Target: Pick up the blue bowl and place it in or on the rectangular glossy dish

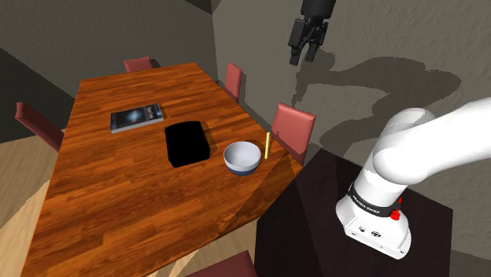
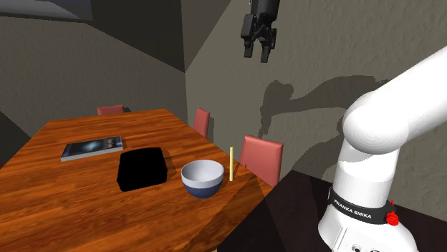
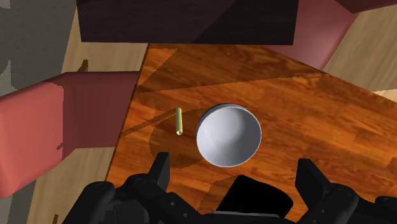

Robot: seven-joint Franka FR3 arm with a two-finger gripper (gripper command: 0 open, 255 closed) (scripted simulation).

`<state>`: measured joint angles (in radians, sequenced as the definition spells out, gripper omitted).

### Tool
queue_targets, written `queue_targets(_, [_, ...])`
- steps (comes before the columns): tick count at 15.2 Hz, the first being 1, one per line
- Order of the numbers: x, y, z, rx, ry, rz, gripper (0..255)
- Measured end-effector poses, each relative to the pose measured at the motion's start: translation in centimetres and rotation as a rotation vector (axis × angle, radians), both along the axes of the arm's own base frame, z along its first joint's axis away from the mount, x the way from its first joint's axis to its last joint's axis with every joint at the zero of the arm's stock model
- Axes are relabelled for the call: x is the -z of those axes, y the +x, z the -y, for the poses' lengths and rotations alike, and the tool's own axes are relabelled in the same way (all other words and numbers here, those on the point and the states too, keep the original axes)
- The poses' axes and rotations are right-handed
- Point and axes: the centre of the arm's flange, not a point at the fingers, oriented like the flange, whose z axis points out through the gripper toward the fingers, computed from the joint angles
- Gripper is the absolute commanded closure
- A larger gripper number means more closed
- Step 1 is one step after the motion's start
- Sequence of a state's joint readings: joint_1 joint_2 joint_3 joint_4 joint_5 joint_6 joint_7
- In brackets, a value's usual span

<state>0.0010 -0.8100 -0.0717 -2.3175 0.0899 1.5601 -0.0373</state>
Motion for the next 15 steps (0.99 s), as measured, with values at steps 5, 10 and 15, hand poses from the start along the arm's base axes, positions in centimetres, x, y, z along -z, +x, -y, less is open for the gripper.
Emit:
queue_targets(5, [3.7, 1.4, -0.4, 0.010, -0.002, -0.004, 0])
queue_targets(10, [9.8, 3.9, -0.8, 0.026, -0.006, -0.008, 0])
queue_targets(15, [15.8, 6.4, -0.9, 0.043, -0.010, -0.013, 0])
